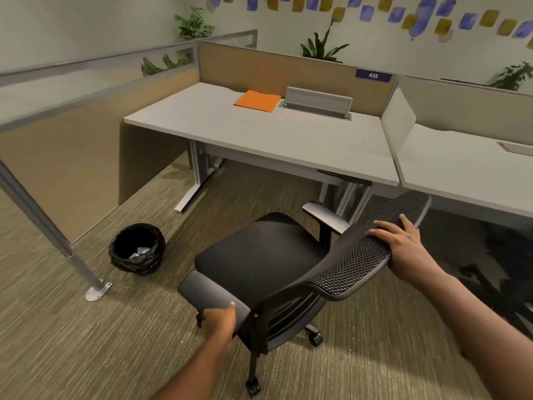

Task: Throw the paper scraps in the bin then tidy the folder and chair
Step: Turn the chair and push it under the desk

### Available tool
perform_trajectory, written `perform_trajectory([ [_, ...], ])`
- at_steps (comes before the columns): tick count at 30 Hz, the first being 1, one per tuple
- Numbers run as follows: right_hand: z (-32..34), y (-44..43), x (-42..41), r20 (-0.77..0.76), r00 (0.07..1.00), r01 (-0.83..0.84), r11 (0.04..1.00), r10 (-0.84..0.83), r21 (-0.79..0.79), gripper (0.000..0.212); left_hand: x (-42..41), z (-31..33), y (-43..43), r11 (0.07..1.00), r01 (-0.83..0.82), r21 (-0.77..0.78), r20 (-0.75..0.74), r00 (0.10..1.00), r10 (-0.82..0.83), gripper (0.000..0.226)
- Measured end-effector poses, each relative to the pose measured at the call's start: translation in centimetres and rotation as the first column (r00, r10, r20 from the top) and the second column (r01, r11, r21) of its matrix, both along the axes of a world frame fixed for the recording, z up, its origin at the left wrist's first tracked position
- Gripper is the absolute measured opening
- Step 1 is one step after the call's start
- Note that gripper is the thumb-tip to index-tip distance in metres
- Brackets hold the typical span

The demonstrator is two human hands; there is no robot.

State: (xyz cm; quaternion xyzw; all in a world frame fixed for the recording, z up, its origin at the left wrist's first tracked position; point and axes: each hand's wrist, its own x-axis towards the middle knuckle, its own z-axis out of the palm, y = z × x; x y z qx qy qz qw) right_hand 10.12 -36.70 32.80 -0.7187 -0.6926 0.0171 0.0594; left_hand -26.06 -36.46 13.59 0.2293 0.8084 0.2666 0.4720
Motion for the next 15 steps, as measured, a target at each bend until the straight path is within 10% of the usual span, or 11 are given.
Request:
perform_trajectory([
  [4,-0.2,-0.1,-0.3,-0.01,1.0,0.012,1.0,-0.012,0.004,0.057,-1.9,-5.0,1.6,0.987,-0.023,-0.156,0.285,0.956,0.067,0.09],
  [15,-3.1,-0.1,4.3,-0.085,0.992,-0.094,0.996,0.093,-0.002,0.052,-1.5,-8.3,6.8,0.961,-0.12,-0.249,0.05,0.989,0.136,0.147],
])
